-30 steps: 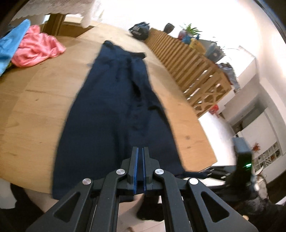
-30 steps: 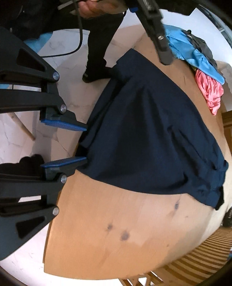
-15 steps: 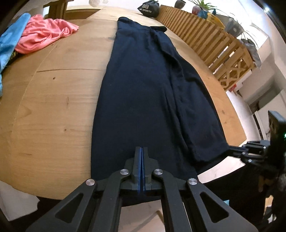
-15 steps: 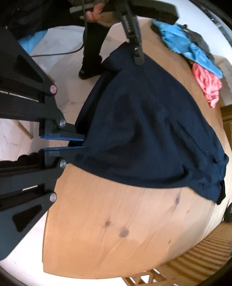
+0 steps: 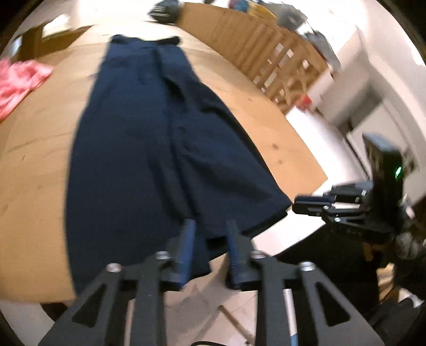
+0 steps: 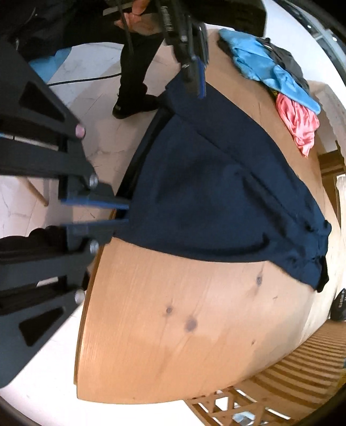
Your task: Fold clothes
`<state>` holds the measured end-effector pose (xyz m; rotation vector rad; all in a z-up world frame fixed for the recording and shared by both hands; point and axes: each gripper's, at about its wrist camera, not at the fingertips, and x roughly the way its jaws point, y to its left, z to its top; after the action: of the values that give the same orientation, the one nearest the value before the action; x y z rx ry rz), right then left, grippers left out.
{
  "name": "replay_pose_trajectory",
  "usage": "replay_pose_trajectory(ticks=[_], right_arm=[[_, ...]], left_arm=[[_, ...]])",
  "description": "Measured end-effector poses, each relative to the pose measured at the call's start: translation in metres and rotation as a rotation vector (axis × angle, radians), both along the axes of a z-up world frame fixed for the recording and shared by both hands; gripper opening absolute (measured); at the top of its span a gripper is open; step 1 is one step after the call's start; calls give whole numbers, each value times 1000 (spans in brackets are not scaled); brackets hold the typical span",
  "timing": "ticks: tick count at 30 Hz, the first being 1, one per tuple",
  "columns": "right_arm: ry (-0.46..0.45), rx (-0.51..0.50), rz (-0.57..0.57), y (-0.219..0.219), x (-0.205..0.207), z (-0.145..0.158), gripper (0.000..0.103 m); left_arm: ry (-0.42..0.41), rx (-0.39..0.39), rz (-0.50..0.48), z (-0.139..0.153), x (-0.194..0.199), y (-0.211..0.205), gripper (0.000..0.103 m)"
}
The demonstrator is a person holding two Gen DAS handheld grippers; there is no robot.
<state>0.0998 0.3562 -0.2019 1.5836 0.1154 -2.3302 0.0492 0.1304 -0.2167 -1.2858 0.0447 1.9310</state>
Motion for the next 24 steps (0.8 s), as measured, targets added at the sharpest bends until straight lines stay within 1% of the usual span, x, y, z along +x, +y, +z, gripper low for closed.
replay_pose_trajectory(ticks=[1,5,7,9,10,11,12,13,15,18,20,22,24], right_arm=[[2,5,7,-2,0,-1,31],[15,37,40,-13,-2,-9,32],[11,50,56,-18,-6,-13,32],[10,59,72,-24,-10,-17,32],[9,58,77,-28,-11,-20,31],[9,57,82,-32,-13,-23,23],[3,53,84,-33,-14,-24,13],[-6,43,79,-31,-16,-23,6],[-15,25,68,-23,-17,-18,6],[-36,25,77,-14,-13,-8,6],[-55,45,99,-15,-10,-7,6],[-68,80,134,-22,-9,-12,6],[-117,113,161,-26,-10,-22,6]], left_arm=[[5,-18,-15,-2,0,6,27],[16,-116,-47,-18,-4,27,27],[53,-132,-64,-21,-4,33,27],[79,-153,-74,-21,-4,37,19],[81,-152,-73,-20,-4,37,10],[73,-139,-72,-19,-5,35,5],[64,-126,-70,-17,-6,33,5],[56,-113,-68,-16,-6,32,4],[46,-63,-61,-4,-4,26,4],[28,14,-62,14,4,15,4],[7,5,-62,9,8,11,5],[-28,-28,-67,-5,8,10,6],[-74,-48,-52,-18,4,10,6]])
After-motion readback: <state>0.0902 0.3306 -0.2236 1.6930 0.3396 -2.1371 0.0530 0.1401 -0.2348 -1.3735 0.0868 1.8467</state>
